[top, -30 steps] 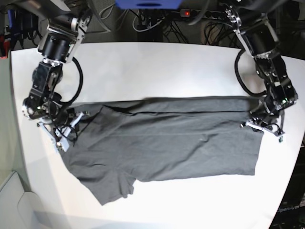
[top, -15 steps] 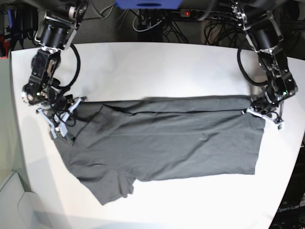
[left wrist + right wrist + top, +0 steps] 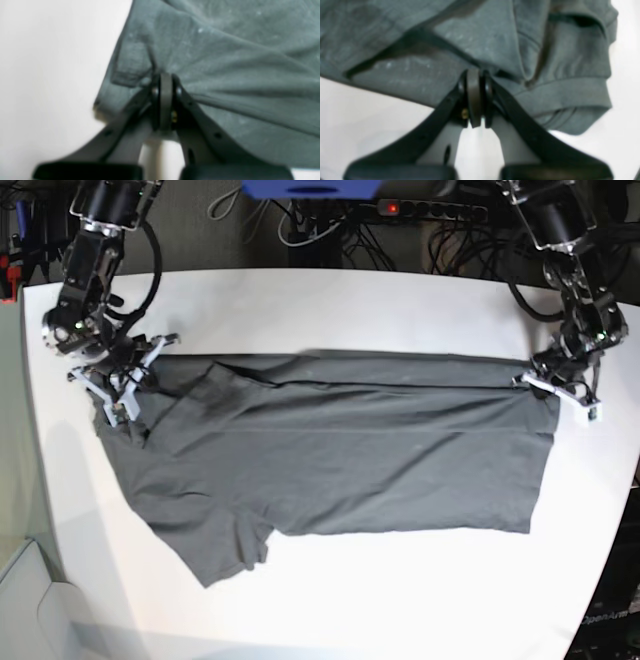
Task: Layout the t-shirt on the table in an organized manner, then fold the t-shirt properly
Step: 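Grasp the folded edge with both grippers and pull it taut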
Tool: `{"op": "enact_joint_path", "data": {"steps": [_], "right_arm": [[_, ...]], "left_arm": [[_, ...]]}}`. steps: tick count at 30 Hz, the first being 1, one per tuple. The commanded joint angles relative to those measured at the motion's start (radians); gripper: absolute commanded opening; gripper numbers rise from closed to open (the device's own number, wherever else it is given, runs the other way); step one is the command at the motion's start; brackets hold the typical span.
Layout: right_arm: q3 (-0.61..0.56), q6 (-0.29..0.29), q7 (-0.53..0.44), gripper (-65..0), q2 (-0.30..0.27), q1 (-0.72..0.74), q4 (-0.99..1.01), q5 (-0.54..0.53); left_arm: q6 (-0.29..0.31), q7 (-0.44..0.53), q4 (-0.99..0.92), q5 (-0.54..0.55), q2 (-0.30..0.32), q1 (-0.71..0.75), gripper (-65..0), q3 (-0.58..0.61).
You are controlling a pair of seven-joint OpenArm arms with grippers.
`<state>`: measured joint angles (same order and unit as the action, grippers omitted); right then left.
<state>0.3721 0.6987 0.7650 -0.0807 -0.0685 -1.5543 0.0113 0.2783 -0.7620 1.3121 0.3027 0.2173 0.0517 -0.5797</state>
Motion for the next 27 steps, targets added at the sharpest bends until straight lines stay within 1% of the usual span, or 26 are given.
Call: {"op": "enact_joint_path", "data": {"steps": [1,6,7,8,14,17,19,24,27], "right_arm": [[-0.008,-0.001,0.009,-64.3,-0.009,-0.015,-0.03,0.002],[-0.017,-0.001,0.009,-64.3,-0.003,-0.096,-0.104,0.0],[-0.012,-0.001,0.011,-64.3,0.006,-0.112,-0.117,0.0],[-0.008,-0.001,0.011,-64.3,0.014,-0.123,-0.134,0.002],[-0.008,-0.001,0.009,-64.3,0.017,-0.225,-0.249,0.002],[-0.008,-0.001,0.011,-64.3,0.019,-0.251,-0.295,-0.001],[-0.006,-0.001,0.012,-64.3,0.037,-0.262,-0.326,-0.001],[-0.008,-0.001,0.014,-64.3,0.048,-0.296,-0.421,-0.001],[-0.008,-0.001,0.014,-64.3,0.077,-0.29,-0.453,-0.001]], "left_arm": [[-0.018,-0.075,0.021,-0.047,0.008,0.035,-64.7,-0.003],[-0.018,-0.078,0.133,-0.047,-0.002,0.141,-64.7,-0.003],[-0.018,-0.078,0.145,-0.046,-0.002,0.158,-64.7,-0.003],[-0.018,-0.078,0.157,-0.046,-0.002,0.17,-64.7,-0.003],[-0.018,-0.08,0.258,-0.046,-0.005,0.247,-64.7,-0.023],[-0.018,-0.081,0.307,-0.049,-0.034,0.256,-64.6,-0.066],[-0.018,-0.081,0.329,-0.052,-0.046,0.262,-64.6,-0.101],[-0.018,-0.081,0.335,-0.047,-0.037,0.254,-64.6,-0.112],[-0.018,-0.081,0.337,-0.047,-0.034,0.251,-64.6,-0.115]]}}
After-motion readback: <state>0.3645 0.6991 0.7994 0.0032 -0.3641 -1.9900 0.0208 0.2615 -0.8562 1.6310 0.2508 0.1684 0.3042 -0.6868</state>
